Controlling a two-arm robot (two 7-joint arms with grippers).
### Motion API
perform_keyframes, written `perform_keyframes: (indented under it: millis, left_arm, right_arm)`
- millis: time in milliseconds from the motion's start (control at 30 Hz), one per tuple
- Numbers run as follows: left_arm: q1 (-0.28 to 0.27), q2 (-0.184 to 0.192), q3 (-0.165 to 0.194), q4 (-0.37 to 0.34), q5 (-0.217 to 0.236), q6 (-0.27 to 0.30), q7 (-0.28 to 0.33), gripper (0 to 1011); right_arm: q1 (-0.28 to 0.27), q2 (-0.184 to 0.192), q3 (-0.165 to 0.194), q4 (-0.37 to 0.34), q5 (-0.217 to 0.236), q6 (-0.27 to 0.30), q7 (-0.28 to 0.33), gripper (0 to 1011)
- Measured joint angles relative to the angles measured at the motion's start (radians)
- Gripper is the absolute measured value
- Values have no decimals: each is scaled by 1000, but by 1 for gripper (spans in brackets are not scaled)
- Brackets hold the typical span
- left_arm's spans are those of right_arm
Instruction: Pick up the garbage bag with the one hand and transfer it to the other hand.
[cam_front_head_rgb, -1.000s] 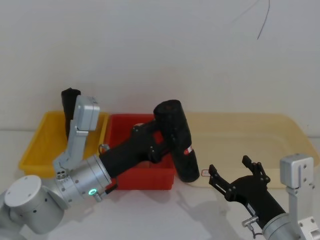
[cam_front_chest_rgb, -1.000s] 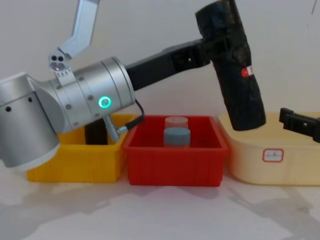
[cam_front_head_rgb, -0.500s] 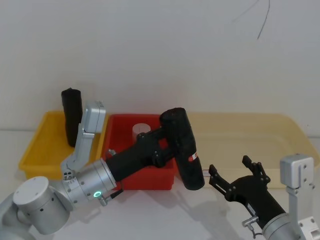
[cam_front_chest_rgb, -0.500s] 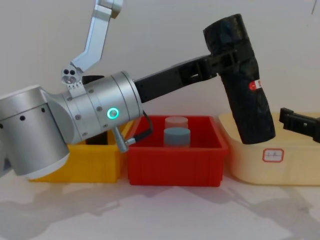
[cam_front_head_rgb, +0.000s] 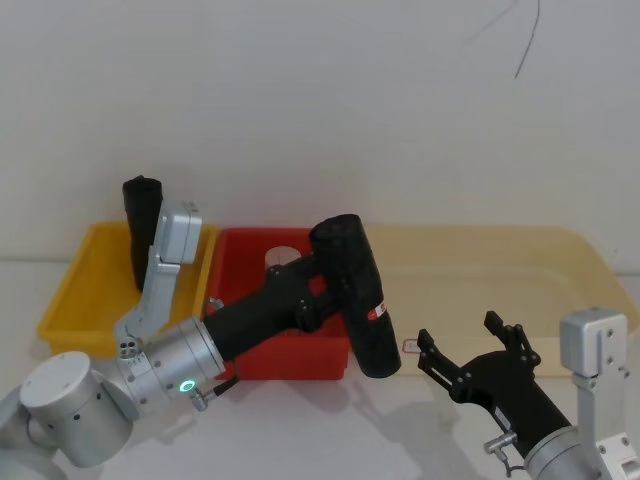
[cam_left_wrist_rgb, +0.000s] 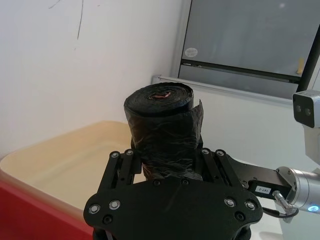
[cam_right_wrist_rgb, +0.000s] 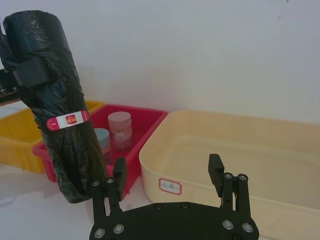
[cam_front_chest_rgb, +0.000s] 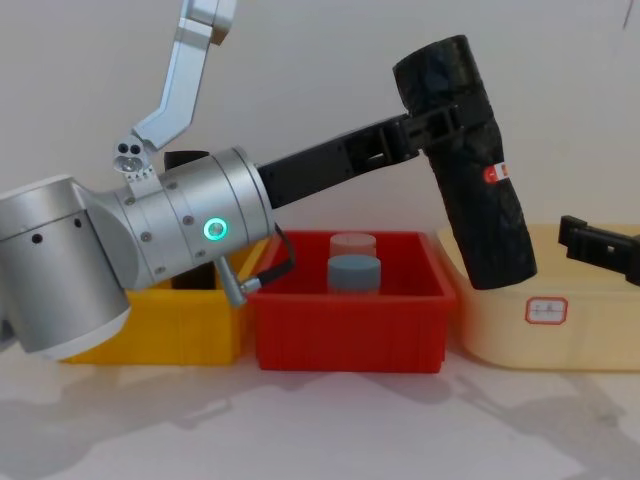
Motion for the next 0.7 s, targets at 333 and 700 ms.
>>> perform_keyframes:
  millis: [333, 700]
  left_arm:
    - [-5, 7, 1, 7, -10, -2, -3, 523]
    - [-6, 9, 2, 10, -14, -3, -4, 523]
  right_arm:
    - [-1, 8, 1, -9, 0, 6, 10, 1000]
    - [-6, 78, -3, -70, -2, 68, 92, 1000]
